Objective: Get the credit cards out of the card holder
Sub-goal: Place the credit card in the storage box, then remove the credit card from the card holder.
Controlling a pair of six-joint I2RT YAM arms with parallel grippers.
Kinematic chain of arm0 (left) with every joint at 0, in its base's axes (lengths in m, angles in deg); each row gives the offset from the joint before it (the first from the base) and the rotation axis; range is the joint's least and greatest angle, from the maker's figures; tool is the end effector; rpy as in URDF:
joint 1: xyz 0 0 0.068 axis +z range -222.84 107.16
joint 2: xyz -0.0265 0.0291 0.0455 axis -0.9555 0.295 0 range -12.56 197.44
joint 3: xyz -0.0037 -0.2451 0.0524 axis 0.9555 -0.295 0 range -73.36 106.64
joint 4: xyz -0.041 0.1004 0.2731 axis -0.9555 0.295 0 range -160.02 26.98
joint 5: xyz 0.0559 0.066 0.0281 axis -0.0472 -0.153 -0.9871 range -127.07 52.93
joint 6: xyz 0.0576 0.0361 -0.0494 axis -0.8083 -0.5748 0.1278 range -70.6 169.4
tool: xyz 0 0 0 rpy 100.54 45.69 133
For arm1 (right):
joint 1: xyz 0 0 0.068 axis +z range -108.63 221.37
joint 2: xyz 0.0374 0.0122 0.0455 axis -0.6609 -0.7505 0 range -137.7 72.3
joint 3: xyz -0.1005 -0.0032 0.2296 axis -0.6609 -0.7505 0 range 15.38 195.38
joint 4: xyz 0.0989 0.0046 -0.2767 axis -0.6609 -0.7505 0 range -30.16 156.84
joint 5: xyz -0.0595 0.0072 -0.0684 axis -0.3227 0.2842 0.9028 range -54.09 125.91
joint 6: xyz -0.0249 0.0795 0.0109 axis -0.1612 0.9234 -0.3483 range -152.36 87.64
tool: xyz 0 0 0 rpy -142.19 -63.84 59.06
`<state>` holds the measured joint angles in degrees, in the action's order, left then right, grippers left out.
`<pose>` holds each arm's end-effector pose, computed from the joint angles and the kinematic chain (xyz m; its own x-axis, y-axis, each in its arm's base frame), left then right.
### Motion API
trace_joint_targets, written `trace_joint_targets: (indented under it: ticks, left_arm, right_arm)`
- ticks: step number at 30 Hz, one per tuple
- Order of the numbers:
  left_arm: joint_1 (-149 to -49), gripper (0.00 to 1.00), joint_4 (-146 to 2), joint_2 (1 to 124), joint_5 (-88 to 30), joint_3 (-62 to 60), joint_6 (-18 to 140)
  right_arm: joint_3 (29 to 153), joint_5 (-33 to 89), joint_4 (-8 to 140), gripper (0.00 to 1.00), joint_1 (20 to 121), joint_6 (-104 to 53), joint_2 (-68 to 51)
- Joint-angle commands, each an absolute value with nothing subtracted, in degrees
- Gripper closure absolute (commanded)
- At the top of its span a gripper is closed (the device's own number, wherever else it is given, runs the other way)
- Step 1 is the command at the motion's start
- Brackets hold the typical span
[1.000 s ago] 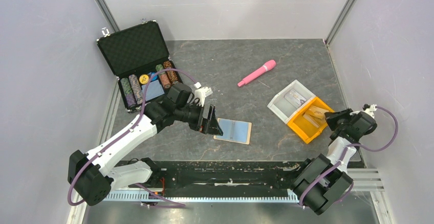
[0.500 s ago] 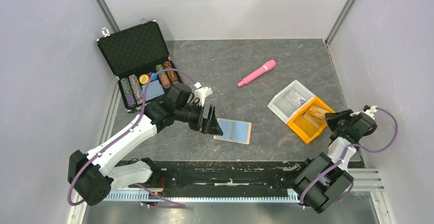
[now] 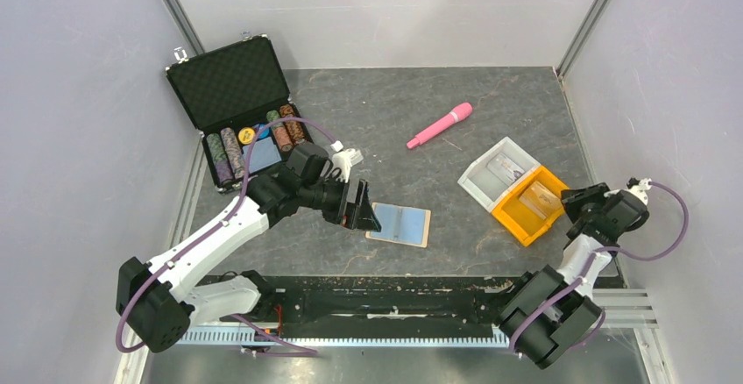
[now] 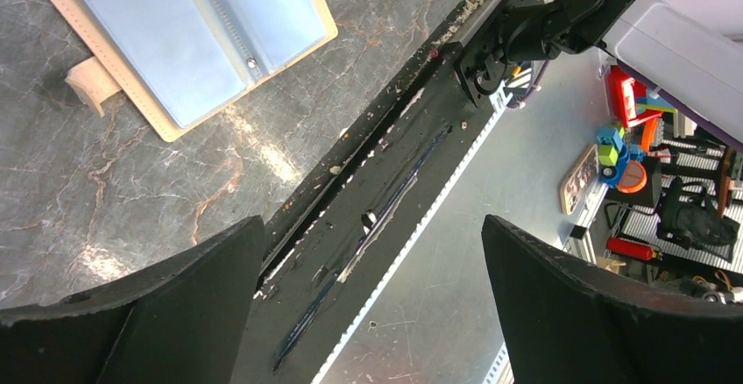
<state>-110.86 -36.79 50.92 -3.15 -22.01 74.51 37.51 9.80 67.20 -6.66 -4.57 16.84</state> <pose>0.2055 -0.2128 0.2330 -0.8555 0.2219 -0.4679 0.5048 0.5592 -0.6576 0.2028 -0.1770 0.1323 -0.1258 0.7660 -0.6304 0.5420 0.5853 0.6031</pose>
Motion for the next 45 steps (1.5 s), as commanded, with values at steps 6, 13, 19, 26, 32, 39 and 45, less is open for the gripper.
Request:
trace_joint_targets:
  ticks: [6,13,19,26,32,39,45]
  left_arm:
    - [-111.0,0.0,-34.5,50.8,-9.8,-20.3,71.5]
    - [-108.5,0.0,-33.7,52.0,-11.2,-20.9,72.0]
    - [-108.4,0.0,-31.4,56.4,-13.3,-20.4,72.0]
    - [-108.4,0.06,-36.2,55.8,-16.1,-21.9,79.1]
    - [-108.4,0.12,-45.9,58.8,-14.3,-27.7,86.7]
    - [-108.4,0.19,-55.4,66.9,-12.6,-31.7,90.2]
    - [-108.5,0.27,-59.2,69.6,-12.5,-33.2,91.1]
  right_arm:
    - [44.2,13.4,61.5,0.72,-5.6,-5.4,21.3]
    - [48.3,15.7,57.5,0.71,6.4,-6.5,22.9]
    - [46.5,20.0,56.4,0.69,22.5,-4.7,26.8]
    - [38.9,26.4,58.9,0.66,47.4,1.9,30.6]
    - [34.0,35.5,65.8,0.63,68.1,7.5,27.2]
    - [33.2,43.9,76.5,0.54,85.2,11.5,15.6]
    - [36.7,47.6,78.0,0.49,90.7,11.3,6.1]
